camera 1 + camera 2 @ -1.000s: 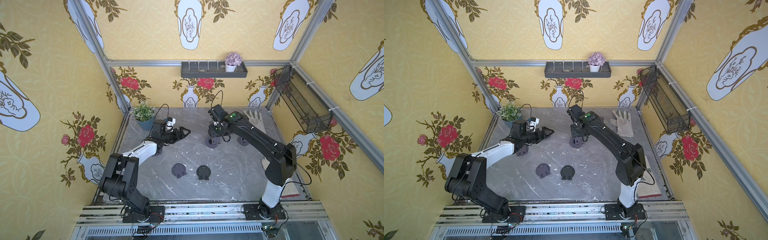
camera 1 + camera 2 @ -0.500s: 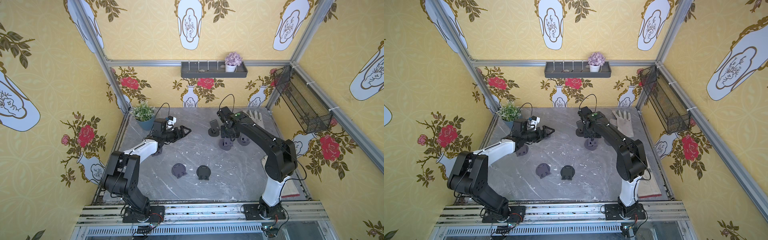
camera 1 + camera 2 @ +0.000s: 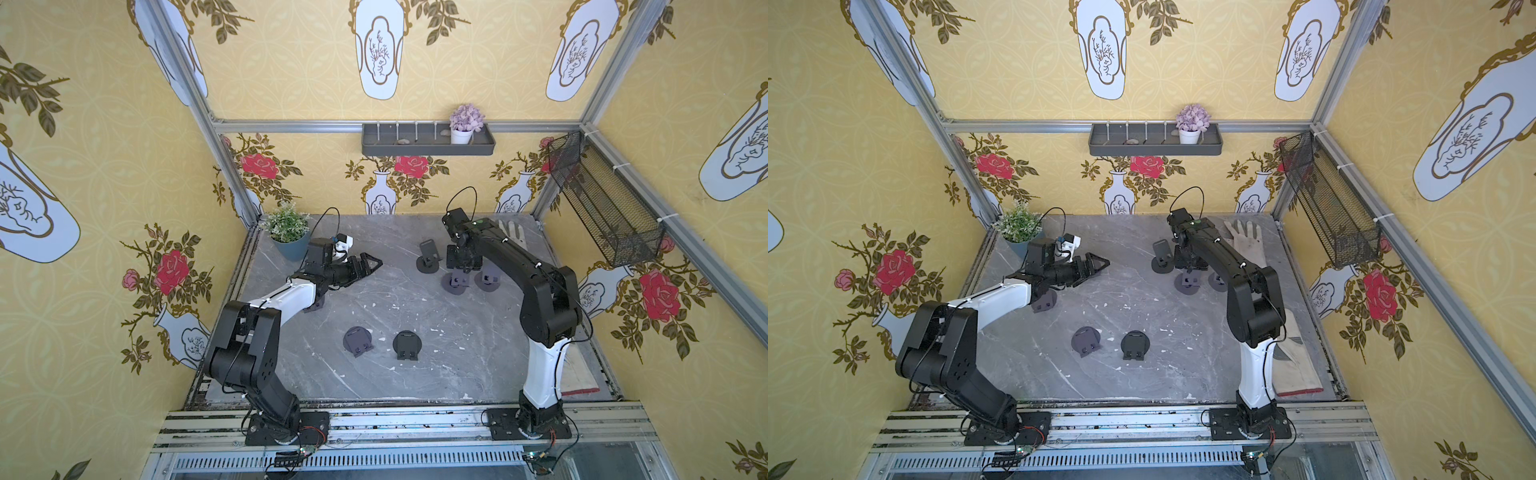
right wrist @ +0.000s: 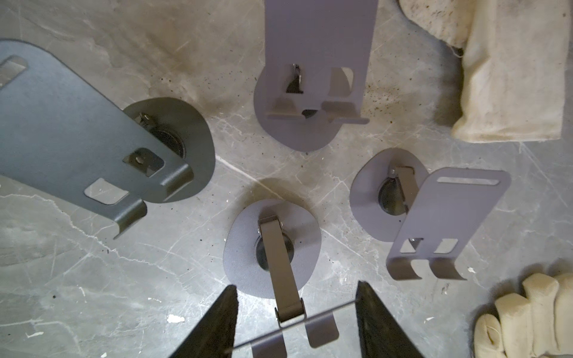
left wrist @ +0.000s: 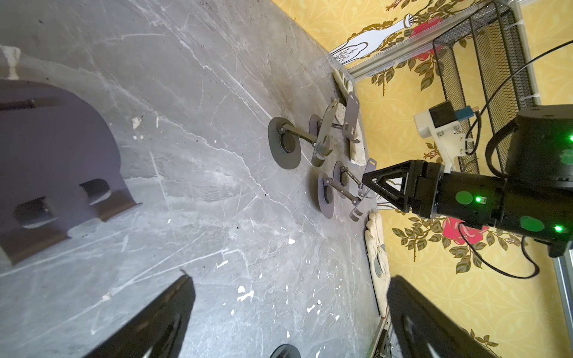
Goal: Open the phone stand
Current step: Place the phone stand at the center of the board.
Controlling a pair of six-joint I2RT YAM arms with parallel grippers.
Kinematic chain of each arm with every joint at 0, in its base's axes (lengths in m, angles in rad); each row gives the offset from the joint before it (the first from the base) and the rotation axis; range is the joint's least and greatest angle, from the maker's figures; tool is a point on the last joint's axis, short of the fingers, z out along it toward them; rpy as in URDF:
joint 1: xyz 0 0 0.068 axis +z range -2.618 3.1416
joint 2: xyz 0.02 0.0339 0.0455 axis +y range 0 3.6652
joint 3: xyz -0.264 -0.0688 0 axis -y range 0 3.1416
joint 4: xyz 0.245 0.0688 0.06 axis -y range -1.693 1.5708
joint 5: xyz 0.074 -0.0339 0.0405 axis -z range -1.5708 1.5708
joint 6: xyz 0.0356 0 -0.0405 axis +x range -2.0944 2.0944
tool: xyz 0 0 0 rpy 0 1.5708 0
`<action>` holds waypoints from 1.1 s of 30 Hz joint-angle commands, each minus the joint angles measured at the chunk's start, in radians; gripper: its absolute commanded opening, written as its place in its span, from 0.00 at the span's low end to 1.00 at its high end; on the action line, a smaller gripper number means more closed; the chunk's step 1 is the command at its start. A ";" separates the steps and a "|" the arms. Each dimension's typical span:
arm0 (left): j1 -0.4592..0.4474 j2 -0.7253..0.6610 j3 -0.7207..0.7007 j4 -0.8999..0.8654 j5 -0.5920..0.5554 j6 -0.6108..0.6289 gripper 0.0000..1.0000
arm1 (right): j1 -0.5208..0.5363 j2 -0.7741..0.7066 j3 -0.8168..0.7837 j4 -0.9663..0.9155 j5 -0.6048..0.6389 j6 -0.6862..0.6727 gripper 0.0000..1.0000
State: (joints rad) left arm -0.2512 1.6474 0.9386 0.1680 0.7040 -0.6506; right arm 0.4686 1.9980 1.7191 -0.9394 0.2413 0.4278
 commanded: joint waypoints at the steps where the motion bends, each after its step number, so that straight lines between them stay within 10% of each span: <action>1: 0.000 0.011 0.004 0.011 0.009 0.013 0.99 | -0.003 0.010 0.013 0.009 -0.016 -0.015 0.59; 13: 0.000 0.011 0.010 0.013 -0.006 0.008 0.99 | 0.000 0.010 0.041 -0.010 -0.031 -0.020 0.97; 18: 0.000 -0.008 0.023 -0.042 -0.068 0.040 0.99 | 0.006 -0.017 0.081 -0.035 -0.022 -0.013 0.98; 33: -0.083 0.060 0.315 -0.552 -0.727 0.126 0.99 | 0.113 -0.151 0.129 -0.081 -0.061 -0.011 0.98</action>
State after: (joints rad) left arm -0.3145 1.6650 1.2015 -0.2390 0.1658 -0.5316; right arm 0.5652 1.8645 1.8492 -1.0008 0.1925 0.4171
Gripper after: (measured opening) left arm 0.990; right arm 0.980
